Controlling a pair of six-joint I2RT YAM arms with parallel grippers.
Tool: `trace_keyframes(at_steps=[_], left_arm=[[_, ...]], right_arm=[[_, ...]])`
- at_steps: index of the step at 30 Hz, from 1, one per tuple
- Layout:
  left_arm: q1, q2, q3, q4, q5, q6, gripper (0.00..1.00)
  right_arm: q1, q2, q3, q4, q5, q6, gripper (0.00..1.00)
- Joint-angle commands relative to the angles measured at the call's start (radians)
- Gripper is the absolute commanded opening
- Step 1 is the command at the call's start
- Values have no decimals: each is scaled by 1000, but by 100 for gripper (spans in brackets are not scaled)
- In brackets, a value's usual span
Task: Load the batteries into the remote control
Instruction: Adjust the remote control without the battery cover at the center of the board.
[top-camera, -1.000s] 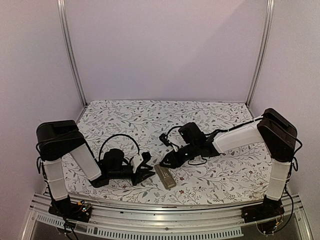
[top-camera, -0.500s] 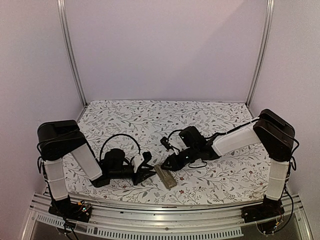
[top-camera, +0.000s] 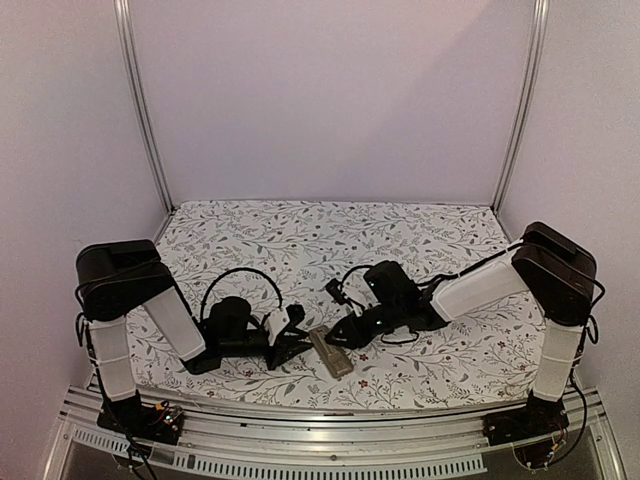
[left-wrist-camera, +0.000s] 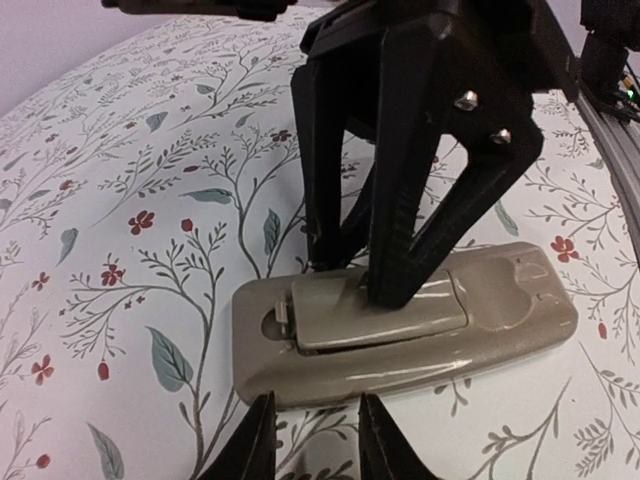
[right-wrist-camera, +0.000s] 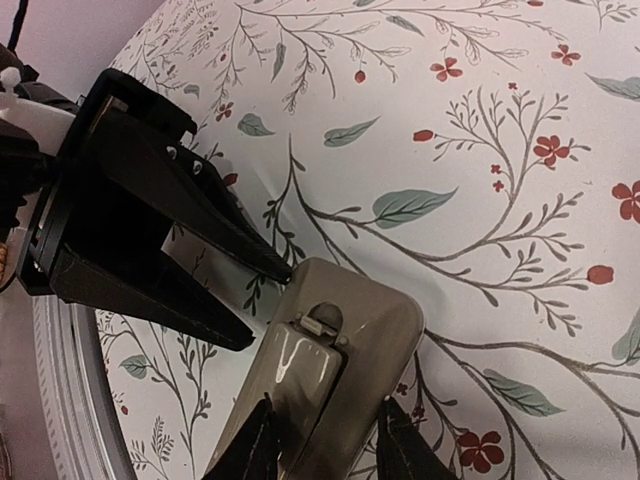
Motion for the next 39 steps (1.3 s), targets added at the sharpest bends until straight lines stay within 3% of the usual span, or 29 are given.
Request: trace_keyframes(at_steps=[1,12,15,22,34,39], left_arm=[[-14,13,0,8,12,29,28],[-15,-20,-43,35,18,32,30],[-13,-22,-49,43,20,27,29],[-12,-18,-46,52,20,44,28],[-13,-32,-58,33,17,34,27],[-6,-48,-72,35,25,46,27]], right_arm=[[32,-3,-25,-126,26,-25,33],[-9,-142,38,-212,11,-131,42],[-10,-140,11,-215,7,-84,38],[-8,-140,-87,-196,54,84,19],[90,-87,-128,-78,-71,158,17],[91,-95,-118,-88,-55,166,17]])
